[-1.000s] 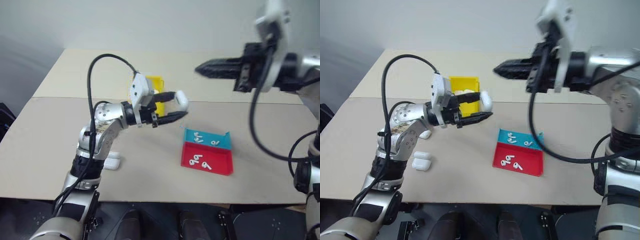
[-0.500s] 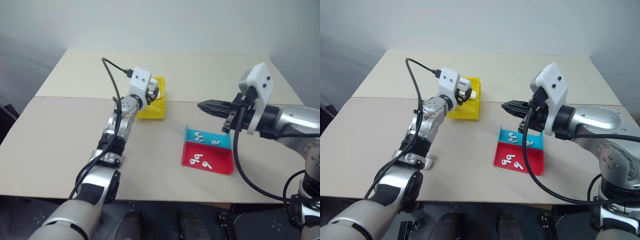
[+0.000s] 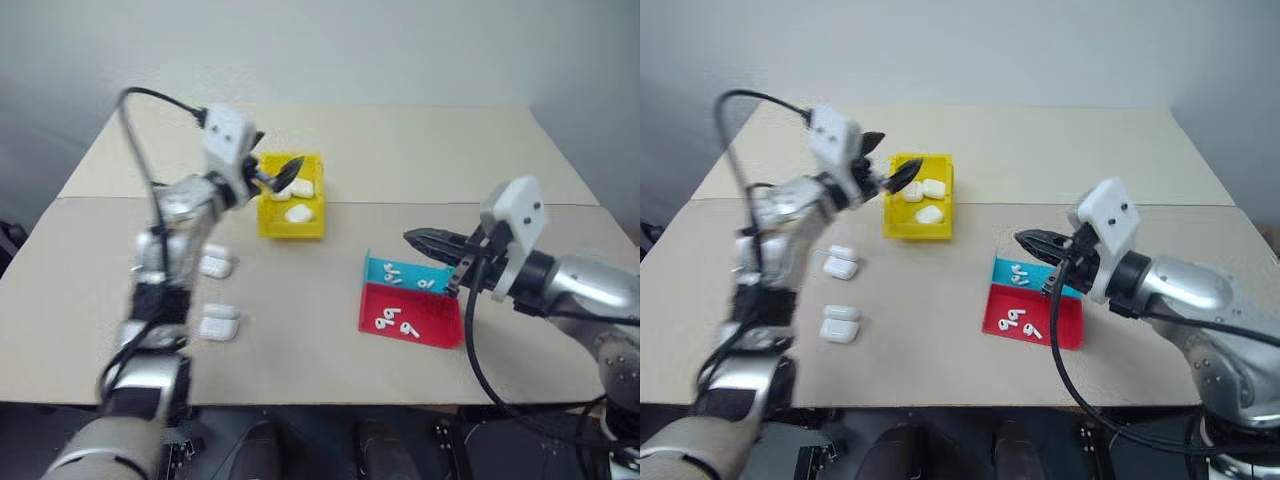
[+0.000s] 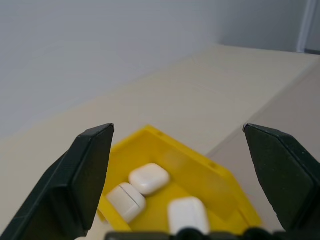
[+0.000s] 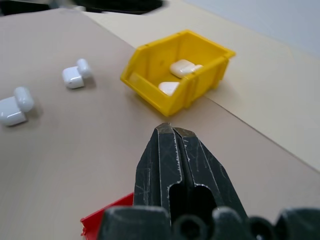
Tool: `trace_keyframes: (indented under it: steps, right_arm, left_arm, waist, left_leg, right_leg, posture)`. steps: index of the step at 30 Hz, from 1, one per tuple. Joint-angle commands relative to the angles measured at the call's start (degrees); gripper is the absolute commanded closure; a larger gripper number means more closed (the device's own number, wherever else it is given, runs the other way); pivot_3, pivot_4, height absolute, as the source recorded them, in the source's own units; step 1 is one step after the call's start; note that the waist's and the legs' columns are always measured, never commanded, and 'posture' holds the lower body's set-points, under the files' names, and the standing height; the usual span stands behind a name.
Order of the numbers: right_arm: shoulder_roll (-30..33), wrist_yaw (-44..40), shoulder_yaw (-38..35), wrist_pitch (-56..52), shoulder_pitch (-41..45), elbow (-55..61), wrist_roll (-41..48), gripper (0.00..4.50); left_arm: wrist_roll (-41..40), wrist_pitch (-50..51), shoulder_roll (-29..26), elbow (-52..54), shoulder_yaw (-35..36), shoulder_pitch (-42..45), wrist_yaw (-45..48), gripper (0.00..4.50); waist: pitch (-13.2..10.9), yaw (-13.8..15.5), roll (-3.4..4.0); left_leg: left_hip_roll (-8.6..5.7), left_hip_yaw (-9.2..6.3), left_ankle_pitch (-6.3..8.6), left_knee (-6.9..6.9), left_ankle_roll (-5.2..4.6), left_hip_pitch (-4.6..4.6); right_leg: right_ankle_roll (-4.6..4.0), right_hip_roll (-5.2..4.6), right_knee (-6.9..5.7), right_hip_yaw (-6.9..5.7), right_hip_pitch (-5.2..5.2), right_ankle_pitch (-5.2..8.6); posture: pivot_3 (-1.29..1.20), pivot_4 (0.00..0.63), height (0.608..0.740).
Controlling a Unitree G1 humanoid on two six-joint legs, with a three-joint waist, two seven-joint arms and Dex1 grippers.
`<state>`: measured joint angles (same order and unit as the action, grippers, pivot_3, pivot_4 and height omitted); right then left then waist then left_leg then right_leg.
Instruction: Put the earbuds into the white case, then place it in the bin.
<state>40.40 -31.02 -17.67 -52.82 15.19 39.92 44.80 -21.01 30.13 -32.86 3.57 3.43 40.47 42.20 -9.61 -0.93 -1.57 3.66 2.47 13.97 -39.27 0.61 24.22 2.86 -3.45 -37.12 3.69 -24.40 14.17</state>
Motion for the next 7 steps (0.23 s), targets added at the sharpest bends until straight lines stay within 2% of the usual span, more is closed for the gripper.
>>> trace_keyframes:
  steps: [1, 4, 7]
  right_arm:
    - [2.64, -5.77, -5.16, 6.02, -4.47, 1.29, 0.13, 4.5]
    - [6.16, -11.06, -6.33, 7.87, -8.3, 0.72, 0.29, 4.5]
    - [8.74, -14.72, -7.5, 9.49, -10.36, 0.26, 0.96, 4.5]
  left_arm:
    - [-11.27, 7.08, -7.14, 14.95, 5.16, -6.23, 8.89, 0.02]
    - [-19.13, 12.14, -12.81, 21.23, 10.42, -12.23, 12.65, 0.02]
    - [-22.13, 12.92, -17.76, 24.24, 14.01, -17.54, 16.21, 0.02]
  waist:
    - [0.0, 0.25, 0.0]
    - [0.0, 0.64, -0.02]
    - [-0.01, 0.62, -0.03]
  left_leg:
    - [0.01, 0.0, -0.01, -0.01, 0.01, -0.02]
    - [-0.01, 0.02, 0.0, -0.06, 0.01, -0.14]
    - [0.0, 0.05, -0.01, -0.06, 0.02, -0.46]
  right_leg:
    - [0.0, -0.01, 0.0, -0.01, 0.03, 0.0]
    - [0.01, -0.05, 0.16, -0.06, 0.14, 0.01]
    - [-0.01, -0.01, 0.05, -0.03, 0.34, 0.0]
  posture:
    - [0.0, 0.15, 0.74]
    - [0.0, 0.15, 0.74]
    - [0.0, 0.15, 0.74]
